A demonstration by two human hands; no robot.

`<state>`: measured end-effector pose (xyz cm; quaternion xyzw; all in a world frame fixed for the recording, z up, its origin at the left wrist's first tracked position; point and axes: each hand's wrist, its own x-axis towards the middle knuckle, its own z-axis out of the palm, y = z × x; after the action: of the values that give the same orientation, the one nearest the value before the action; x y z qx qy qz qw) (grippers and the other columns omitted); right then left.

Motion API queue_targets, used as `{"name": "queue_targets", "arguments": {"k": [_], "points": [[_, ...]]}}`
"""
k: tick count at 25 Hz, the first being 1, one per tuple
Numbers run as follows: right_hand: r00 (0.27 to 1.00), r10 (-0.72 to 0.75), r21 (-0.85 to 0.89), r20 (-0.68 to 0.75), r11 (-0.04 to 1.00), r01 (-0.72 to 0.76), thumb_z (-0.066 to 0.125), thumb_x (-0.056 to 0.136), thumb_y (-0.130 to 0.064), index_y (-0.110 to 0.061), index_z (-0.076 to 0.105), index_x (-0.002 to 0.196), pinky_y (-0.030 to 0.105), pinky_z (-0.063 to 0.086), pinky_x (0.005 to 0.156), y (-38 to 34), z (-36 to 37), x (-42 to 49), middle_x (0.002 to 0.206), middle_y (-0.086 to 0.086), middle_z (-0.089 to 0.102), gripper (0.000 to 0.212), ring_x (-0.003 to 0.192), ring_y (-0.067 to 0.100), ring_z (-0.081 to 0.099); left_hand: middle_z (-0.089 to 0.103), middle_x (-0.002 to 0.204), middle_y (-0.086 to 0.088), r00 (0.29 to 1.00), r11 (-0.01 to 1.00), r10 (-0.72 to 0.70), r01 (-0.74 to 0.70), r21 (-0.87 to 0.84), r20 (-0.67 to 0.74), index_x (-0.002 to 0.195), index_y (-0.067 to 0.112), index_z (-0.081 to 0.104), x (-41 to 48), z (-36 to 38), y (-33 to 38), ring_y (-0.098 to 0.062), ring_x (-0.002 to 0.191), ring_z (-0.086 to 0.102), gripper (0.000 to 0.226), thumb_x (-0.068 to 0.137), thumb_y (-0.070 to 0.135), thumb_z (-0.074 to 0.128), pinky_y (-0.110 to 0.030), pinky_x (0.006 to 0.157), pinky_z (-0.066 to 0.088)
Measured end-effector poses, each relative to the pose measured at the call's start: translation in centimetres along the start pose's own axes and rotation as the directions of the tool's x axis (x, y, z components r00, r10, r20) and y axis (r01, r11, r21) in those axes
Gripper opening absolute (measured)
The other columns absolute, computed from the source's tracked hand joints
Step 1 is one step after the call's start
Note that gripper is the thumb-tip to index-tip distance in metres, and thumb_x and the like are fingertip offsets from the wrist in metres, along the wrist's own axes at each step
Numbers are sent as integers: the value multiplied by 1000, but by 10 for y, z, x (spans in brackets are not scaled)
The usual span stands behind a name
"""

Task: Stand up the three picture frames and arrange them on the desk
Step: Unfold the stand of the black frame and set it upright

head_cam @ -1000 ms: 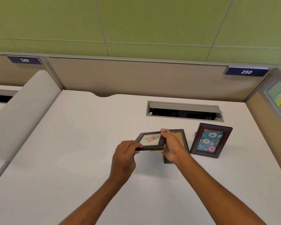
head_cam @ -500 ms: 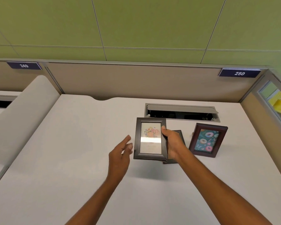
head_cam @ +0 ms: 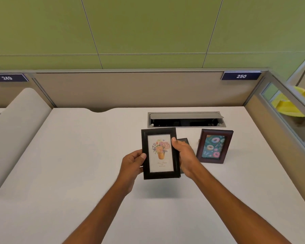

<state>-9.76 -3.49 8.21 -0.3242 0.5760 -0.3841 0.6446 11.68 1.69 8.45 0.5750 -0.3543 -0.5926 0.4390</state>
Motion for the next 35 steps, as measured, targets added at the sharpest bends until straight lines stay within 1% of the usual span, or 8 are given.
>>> {"name": "queue_targets", "arguments": {"k": [5, 8, 11, 15, 18, 26, 31, 35], "points": [[997, -28, -37, -73, 999, 25, 56, 91, -78, -42, 83, 111, 44, 62, 91, 7, -23, -13, 111, -10, 85, 50, 111, 19, 79, 84, 117, -2, 998, 999, -11, 9, 34, 67, 125, 17, 77, 3, 19, -3, -25, 114, 79, 30, 113, 8, 51, -39, 86, 66], [982, -61, -52, -176, 997, 53, 57, 88, -79, -54, 82, 94, 43, 63, 88, 11, -43, -21, 103, -15, 85, 36, 109, 19, 78, 84, 117, 0, 995, 997, -19, 11, 73, 103, 125, 18, 76, 8, 39, -8, -23, 114, 79, 29, 113, 8, 52, -40, 87, 67], [951, -94, -26, -295, 996, 90, 62, 100, -65, -42, 78, 100, 42, 58, 99, 15, -70, -31, 107, -13, 82, 27, 118, 17, 72, 84, 117, 2, 987, 994, -20, 3, 110, 157, 124, 20, 77, 10, 66, -12, -21, 113, 79, 30, 113, 10, 52, -43, 91, 67], [912, -143, -112, -384, 988, 107, 59, 96, -70, -35, 70, 118, 25, 61, 75, 16, -110, -55, 114, -10, 80, 43, 106, 14, 77, 84, 113, 9, 972, 988, -23, -14, 154, 234, 126, 25, 76, 10, 111, -18, -13, 108, 79, 29, 113, 14, 53, -30, 79, 67], [876, -189, -204, -444, 973, 107, 56, 86, -81, -33, 74, 109, 19, 60, 65, 12, -144, -73, 103, -12, 83, 57, 91, 12, 81, 84, 113, 8, 953, 989, -20, -26, 147, 302, 123, 25, 76, 7, 149, -22, -13, 109, 80, 29, 112, 13, 53, -28, 80, 66], [853, -123, -136, -507, 989, 62, 56, 78, -91, -22, 83, 105, 33, 60, 75, -10, -248, -94, 93, -6, 86, 79, 89, 15, 83, 81, 121, -2, 931, 990, -21, -31, 137, 365, 124, 18, 78, 8, 252, -41, -21, 117, 77, 27, 109, 8, 58, -49, 100, 65], [885, -81, -51, -459, 997, 64, 48, 84, -94, -30, 83, 113, 52, 60, 94, -20, -293, -92, 108, 0, 86, 79, 108, 26, 79, 79, 128, -3, 927, 986, 3, -66, 156, 374, 133, 17, 76, 18, 307, -51, -22, 123, 73, 33, 108, 5, 58, -46, 106, 61], [907, -81, -21, -414, 997, 79, 48, 83, -97, -34, 82, 114, 55, 54, 98, -35, -326, -82, 113, 2, 85, 78, 113, 26, 77, 80, 125, 3, 930, 986, 34, -91, 142, 365, 132, 23, 76, 29, 343, -57, -18, 121, 74, 35, 108, 5, 58, -39, 105, 62]]}}
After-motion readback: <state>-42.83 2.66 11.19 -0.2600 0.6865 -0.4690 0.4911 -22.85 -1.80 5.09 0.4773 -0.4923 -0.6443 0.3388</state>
